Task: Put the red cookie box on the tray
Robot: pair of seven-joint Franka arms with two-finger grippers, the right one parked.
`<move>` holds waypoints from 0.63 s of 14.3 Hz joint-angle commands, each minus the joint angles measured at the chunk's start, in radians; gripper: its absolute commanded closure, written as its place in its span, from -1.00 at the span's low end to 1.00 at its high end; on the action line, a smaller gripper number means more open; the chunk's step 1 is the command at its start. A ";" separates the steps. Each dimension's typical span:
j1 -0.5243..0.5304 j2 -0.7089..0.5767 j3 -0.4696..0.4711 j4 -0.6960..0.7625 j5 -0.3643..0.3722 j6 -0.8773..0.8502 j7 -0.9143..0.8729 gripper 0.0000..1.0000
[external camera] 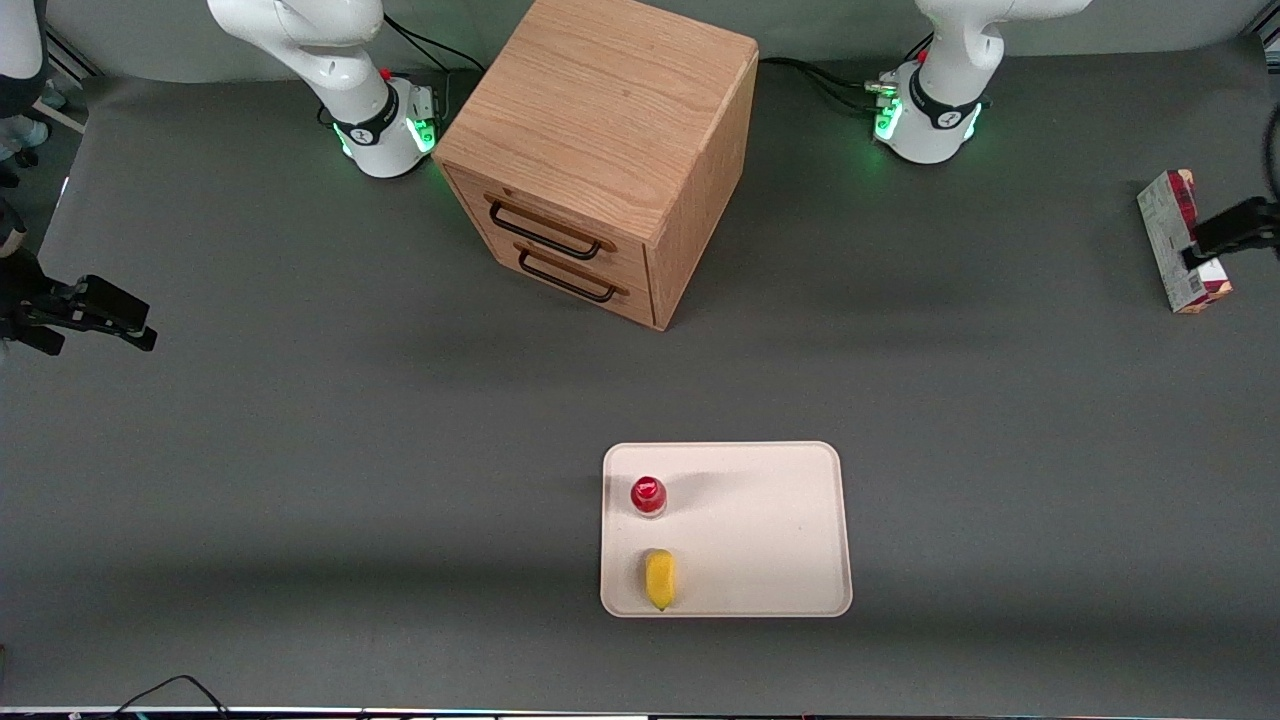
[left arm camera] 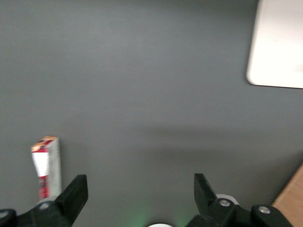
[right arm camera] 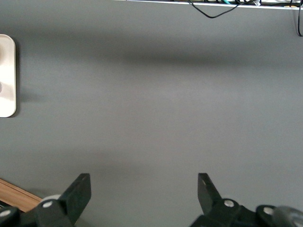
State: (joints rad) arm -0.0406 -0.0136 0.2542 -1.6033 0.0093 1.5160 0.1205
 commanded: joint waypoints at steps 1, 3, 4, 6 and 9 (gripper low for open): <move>-0.007 0.043 0.118 -0.009 0.043 0.047 0.125 -1.00; -0.007 0.073 0.206 -0.027 0.043 0.090 0.210 -1.00; -0.007 0.087 0.245 -0.050 0.043 0.122 0.244 -1.00; -0.005 0.092 0.318 -0.151 0.043 0.238 0.313 -1.00; -0.004 0.089 0.376 -0.326 0.043 0.405 0.343 -1.00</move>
State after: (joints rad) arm -0.0287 0.1017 0.5955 -1.8081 0.0386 1.8184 0.4345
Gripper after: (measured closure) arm 0.000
